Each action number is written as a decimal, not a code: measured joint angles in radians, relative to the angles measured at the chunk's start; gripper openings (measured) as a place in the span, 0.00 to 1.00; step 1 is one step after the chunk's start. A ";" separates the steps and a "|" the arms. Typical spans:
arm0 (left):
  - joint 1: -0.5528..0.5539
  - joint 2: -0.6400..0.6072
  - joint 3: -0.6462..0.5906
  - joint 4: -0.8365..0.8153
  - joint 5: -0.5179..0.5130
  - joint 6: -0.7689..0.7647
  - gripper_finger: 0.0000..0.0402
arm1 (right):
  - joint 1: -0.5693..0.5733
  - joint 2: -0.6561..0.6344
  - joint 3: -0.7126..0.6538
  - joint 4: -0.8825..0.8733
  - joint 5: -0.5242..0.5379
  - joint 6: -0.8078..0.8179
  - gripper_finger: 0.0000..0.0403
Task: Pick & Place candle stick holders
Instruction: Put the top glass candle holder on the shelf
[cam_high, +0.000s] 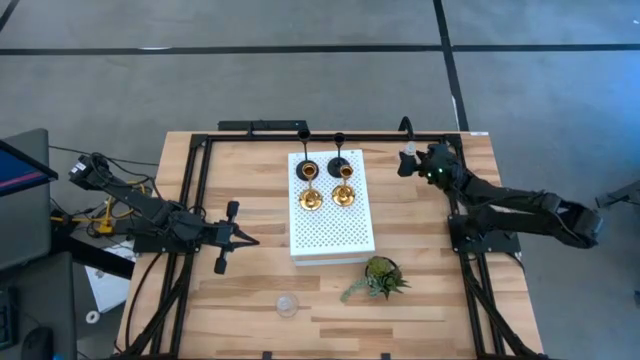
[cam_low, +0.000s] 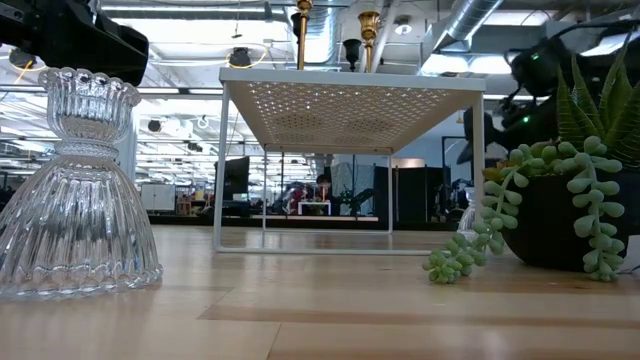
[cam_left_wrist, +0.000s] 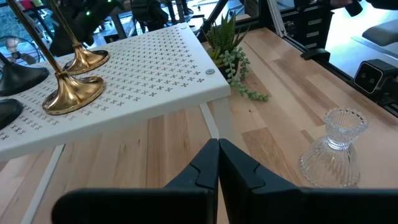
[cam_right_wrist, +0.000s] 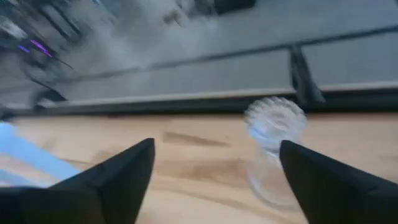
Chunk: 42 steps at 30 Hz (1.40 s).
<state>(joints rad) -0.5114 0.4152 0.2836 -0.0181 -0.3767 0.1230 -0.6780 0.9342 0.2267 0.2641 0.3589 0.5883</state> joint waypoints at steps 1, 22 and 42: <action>0.000 0.000 0.000 0.000 0.000 0.000 0.02 | -0.010 0.021 0.012 -0.025 -0.003 0.000 0.86; 0.000 0.000 0.000 0.000 0.000 0.000 0.02 | -0.132 0.321 0.143 -0.040 -0.022 -0.022 0.94; 0.000 0.000 0.000 0.000 0.000 0.000 0.02 | -0.144 0.350 0.144 0.048 -0.018 -0.022 0.83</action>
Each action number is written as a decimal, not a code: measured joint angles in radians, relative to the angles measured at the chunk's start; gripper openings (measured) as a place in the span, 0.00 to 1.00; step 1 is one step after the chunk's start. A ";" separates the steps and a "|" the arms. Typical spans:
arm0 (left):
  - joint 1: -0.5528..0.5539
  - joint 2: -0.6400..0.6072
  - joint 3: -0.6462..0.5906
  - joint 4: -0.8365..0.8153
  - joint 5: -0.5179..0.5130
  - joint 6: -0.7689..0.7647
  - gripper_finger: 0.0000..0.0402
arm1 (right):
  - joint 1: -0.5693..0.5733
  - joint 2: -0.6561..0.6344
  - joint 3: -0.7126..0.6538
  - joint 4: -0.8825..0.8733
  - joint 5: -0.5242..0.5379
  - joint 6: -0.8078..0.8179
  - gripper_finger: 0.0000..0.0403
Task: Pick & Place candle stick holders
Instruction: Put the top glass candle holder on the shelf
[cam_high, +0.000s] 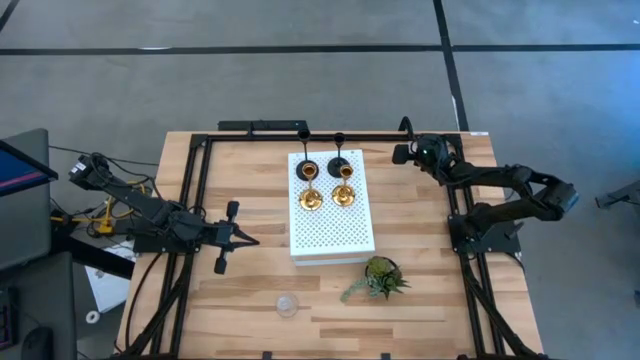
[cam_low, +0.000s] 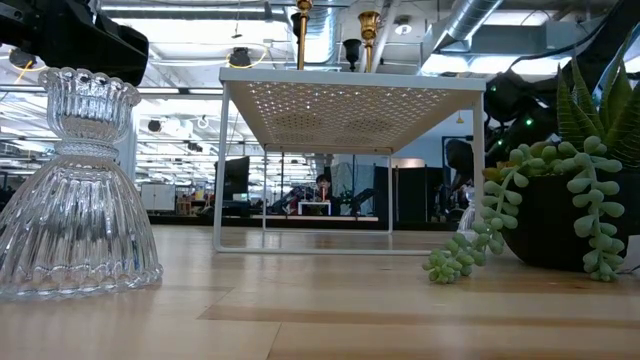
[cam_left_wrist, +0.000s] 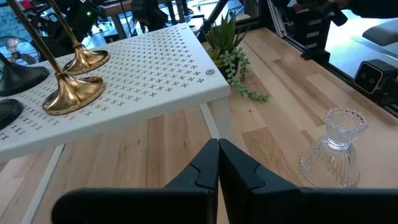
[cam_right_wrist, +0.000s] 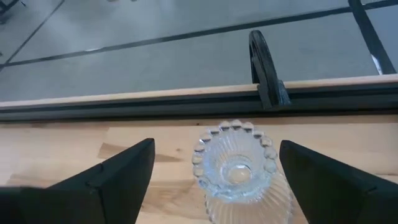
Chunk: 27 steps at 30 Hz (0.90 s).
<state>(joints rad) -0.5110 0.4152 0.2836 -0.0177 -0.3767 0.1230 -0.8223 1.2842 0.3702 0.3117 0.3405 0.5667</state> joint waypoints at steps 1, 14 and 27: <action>0.000 0.000 0.000 0.000 0.000 0.000 0.02 | 0.000 0.000 0.000 0.007 0.000 0.000 0.82; 0.000 0.000 0.000 0.000 0.000 0.000 0.02 | 0.000 0.000 0.000 0.002 -0.001 0.010 0.67; 0.000 0.000 0.000 0.000 0.000 0.000 0.02 | 0.027 0.075 0.019 0.003 0.058 -0.001 0.66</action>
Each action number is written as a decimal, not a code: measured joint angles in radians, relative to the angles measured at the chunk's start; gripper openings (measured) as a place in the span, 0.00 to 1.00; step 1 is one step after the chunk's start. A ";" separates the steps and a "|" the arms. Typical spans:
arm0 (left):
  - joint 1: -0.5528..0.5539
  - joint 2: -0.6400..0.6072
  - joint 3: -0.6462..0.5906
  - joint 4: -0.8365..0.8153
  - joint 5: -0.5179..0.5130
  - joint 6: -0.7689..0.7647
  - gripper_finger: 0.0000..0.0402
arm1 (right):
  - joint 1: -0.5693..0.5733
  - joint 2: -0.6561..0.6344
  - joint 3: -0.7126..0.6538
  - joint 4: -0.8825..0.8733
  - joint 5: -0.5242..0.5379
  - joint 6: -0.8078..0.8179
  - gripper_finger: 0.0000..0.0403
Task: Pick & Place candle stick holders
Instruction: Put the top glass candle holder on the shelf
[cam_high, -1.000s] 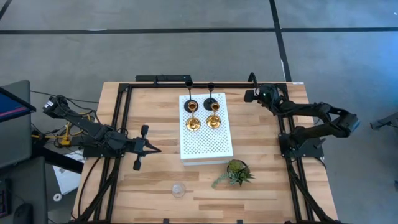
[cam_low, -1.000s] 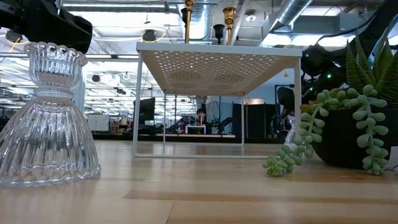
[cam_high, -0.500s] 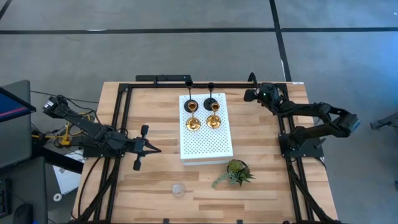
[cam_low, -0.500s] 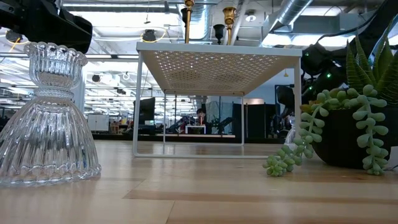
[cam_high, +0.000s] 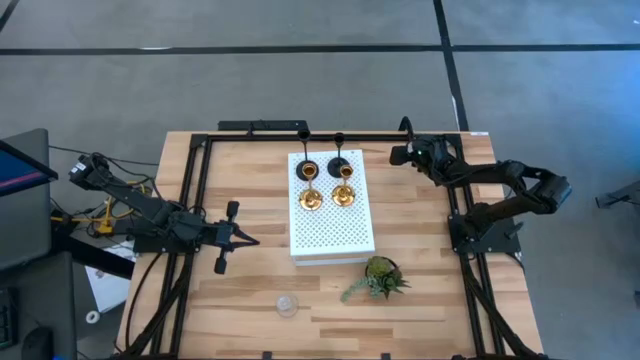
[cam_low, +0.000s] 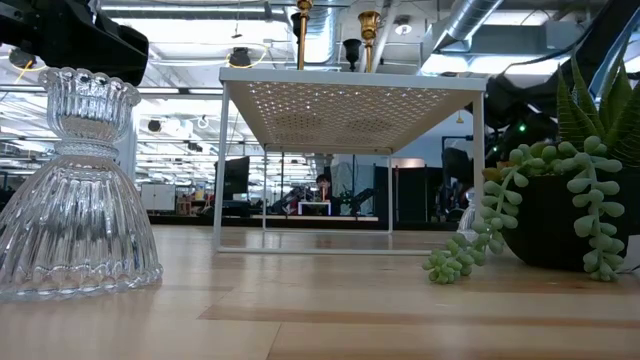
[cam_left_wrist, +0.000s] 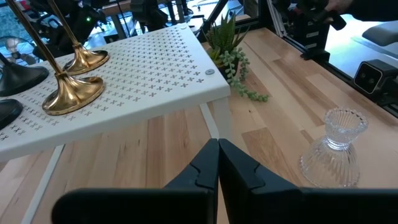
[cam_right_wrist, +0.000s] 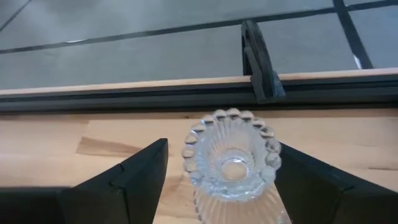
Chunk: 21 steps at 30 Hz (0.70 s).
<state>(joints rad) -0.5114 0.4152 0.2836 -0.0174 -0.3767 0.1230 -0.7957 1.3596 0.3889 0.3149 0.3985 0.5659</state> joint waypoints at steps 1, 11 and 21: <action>0.000 0.000 0.000 0.000 0.000 0.000 0.02 | 0.004 0.002 0.001 0.000 0.011 0.000 0.66; 0.000 0.000 0.000 0.000 0.000 0.000 0.02 | 0.009 0.004 0.005 0.000 0.022 0.003 0.53; 0.000 0.000 0.000 0.000 0.001 0.000 0.02 | 0.010 0.003 0.005 0.001 0.028 0.000 0.31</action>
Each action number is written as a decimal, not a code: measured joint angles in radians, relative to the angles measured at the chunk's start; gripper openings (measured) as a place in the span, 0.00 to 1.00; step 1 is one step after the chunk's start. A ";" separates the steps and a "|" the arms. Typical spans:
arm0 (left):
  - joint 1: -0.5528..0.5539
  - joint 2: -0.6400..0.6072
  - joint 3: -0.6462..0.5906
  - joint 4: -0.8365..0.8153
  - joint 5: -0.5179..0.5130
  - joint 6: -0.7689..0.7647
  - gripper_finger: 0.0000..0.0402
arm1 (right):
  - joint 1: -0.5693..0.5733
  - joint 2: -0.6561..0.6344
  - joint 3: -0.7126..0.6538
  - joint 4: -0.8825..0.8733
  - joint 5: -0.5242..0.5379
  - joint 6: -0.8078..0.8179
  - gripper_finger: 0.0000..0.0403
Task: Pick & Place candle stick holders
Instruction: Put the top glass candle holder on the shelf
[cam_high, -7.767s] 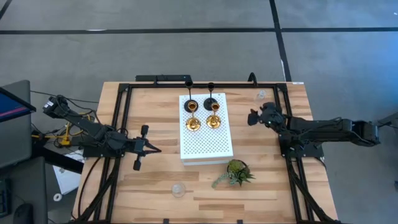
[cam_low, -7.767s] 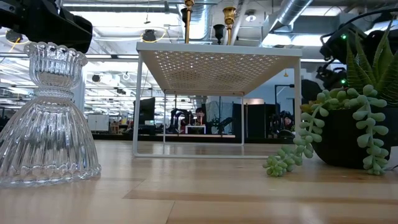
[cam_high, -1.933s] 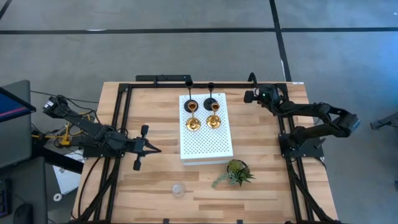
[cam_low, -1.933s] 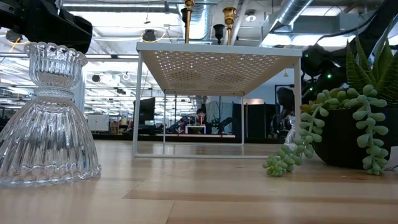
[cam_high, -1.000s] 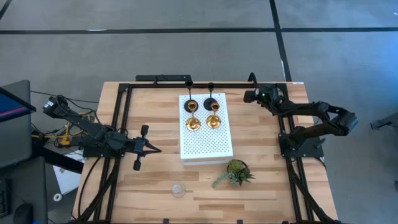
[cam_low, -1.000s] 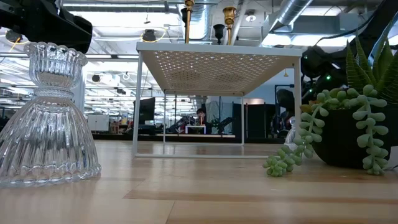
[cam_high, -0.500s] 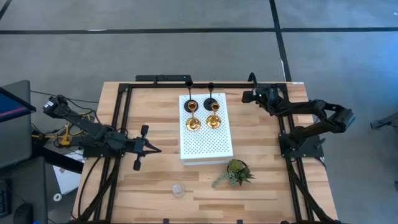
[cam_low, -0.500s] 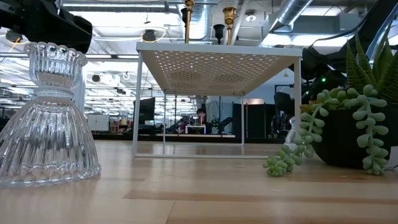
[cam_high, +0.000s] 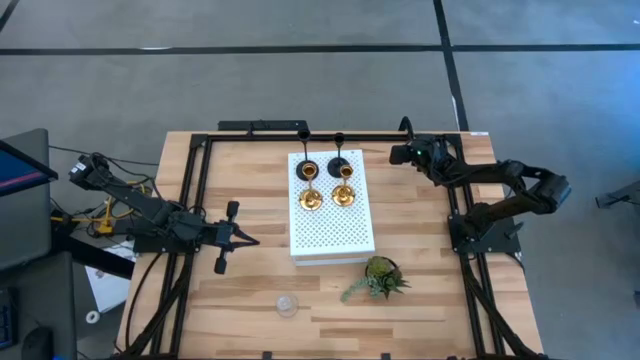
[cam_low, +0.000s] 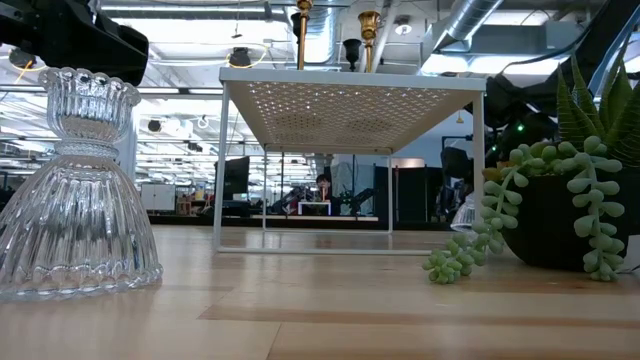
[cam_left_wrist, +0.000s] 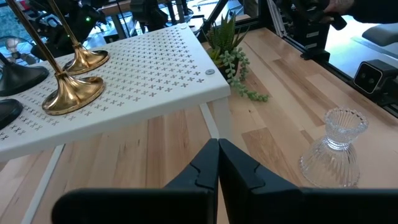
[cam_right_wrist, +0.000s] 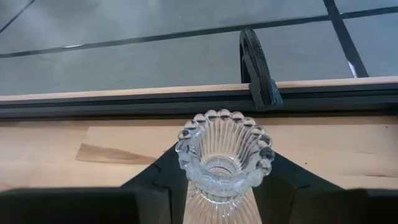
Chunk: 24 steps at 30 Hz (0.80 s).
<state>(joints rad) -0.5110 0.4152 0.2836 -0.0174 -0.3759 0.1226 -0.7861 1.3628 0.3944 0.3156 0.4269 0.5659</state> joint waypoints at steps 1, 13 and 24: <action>0.000 0.000 0.000 0.000 0.000 0.000 0.02 | 0.002 -0.002 0.001 -0.006 -0.001 0.000 0.31; 0.000 0.000 0.000 0.000 0.000 0.000 0.02 | 0.086 -0.125 -0.004 -0.182 -0.018 -0.047 0.31; 0.000 0.000 0.000 0.000 0.000 0.000 0.02 | 0.152 -0.443 -0.001 -0.417 -0.006 -0.053 0.31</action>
<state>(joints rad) -0.5114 0.4152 0.2836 -0.0174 -0.3763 0.1223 -0.6340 0.9199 0.3933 -0.1018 0.4214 0.5133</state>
